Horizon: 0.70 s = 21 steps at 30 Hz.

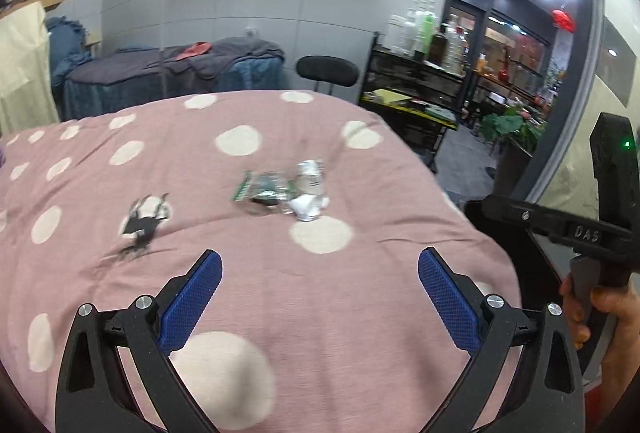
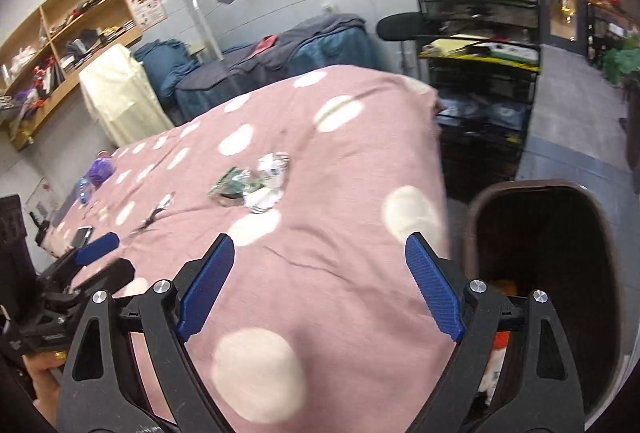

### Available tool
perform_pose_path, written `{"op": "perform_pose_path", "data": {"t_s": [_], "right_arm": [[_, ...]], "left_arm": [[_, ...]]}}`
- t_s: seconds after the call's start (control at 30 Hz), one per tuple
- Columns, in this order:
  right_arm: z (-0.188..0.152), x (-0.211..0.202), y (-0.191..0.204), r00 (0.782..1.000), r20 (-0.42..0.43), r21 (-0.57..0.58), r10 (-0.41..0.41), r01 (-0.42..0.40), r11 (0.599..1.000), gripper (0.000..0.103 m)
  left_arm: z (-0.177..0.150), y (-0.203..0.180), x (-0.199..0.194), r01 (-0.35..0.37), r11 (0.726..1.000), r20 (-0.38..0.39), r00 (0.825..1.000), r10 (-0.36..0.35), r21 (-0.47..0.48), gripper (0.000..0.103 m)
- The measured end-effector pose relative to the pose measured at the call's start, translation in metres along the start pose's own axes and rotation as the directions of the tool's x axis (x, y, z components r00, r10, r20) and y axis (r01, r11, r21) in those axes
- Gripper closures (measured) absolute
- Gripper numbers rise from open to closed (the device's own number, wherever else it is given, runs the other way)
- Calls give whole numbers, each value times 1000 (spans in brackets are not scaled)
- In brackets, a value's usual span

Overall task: Collect trash
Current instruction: 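Move both tools back over the table toward the wrappers, then grasp the white wrapper with the right tool while the left tool grasps the green-edged packet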

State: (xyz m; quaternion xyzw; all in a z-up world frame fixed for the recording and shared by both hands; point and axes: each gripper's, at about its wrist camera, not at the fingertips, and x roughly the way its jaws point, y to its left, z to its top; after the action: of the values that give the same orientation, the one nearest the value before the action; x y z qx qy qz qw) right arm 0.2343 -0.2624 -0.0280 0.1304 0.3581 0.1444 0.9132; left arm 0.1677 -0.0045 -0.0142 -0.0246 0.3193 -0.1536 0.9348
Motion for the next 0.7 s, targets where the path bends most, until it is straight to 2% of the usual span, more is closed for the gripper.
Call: {"op": "perform_pose_path", "data": {"t_s": [0.13,0.27,0.57,0.63,0.7], "right_arm": [[20,25,14,998,-49,19,48,-48,999,17],[37,57,31,992,-117,7,56,-55,998,17],[67,151,53,959,-275,30,63,-57,998,17],[71,174,56,950,-307,39,52,-42,998,27],[74,192,58,940,-337,46,44,-30,998,32]], "left_arm": [[0,27,1,-42,999,-20,999,42,-20,6],[0,43,10,-53,999,-65,996,53,2,6],[9,60,35,-48,999,-139,989,51,25,6],[9,63,38,-40,999,-147,988,43,20,6],[11,66,42,-37,999,-157,987,38,11,6]]}}
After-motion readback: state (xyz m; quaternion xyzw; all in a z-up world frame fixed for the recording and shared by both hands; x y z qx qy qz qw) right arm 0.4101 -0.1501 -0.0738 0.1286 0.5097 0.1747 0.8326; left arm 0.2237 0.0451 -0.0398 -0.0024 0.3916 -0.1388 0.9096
